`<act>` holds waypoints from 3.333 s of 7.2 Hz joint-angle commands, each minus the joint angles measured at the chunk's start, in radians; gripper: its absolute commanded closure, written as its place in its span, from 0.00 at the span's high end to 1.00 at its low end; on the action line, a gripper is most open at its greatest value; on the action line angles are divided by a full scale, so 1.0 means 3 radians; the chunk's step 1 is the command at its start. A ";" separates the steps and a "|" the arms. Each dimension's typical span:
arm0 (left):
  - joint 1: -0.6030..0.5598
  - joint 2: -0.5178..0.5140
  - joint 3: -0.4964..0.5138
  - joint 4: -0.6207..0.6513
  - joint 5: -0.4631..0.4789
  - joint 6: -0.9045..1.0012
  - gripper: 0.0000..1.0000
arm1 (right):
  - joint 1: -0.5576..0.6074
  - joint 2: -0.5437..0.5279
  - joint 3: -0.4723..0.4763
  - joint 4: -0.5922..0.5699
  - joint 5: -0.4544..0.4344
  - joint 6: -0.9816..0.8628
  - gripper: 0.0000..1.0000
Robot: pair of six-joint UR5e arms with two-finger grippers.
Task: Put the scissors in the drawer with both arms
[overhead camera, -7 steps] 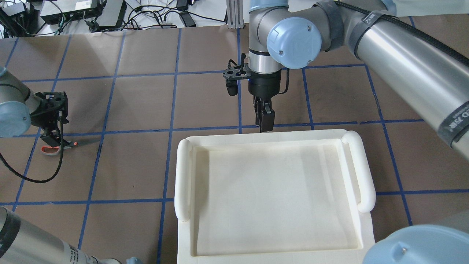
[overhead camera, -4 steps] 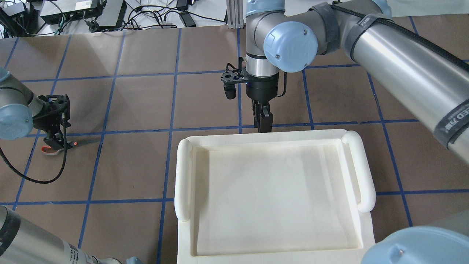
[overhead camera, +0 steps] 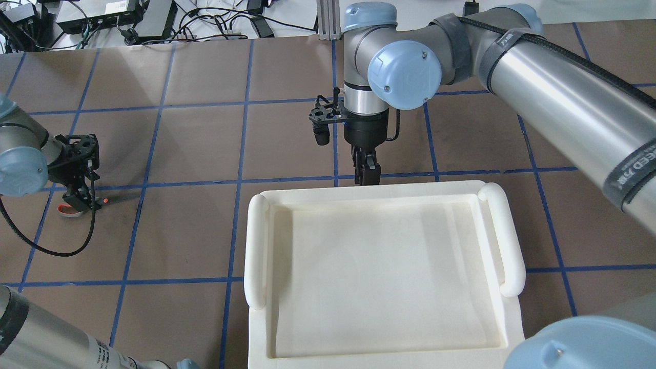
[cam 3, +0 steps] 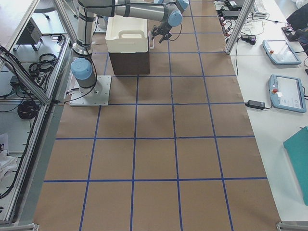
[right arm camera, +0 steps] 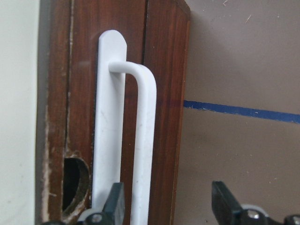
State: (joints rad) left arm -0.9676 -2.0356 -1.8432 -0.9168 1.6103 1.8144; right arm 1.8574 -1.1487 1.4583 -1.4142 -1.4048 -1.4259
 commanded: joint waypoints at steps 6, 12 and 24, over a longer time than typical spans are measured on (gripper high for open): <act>0.0040 -0.0036 0.0013 0.0008 -0.0004 0.0027 0.00 | 0.0001 -0.0006 0.0135 -0.0138 -0.0037 0.0029 0.41; 0.0035 0.0041 0.0268 -0.0042 0.0011 0.0037 0.00 | -0.0004 0.0136 -0.0140 -0.0282 -0.0128 0.0013 0.28; -0.0583 0.0792 0.0857 -0.1142 -0.0024 -0.0009 0.00 | -0.0127 0.0669 -0.0755 -0.0793 -0.0088 -0.0023 0.31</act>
State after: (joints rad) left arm -1.1045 -1.8241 -1.5932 -1.2475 1.6029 1.8141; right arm 1.8193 -0.9598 1.2472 -1.6408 -1.4316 -1.4327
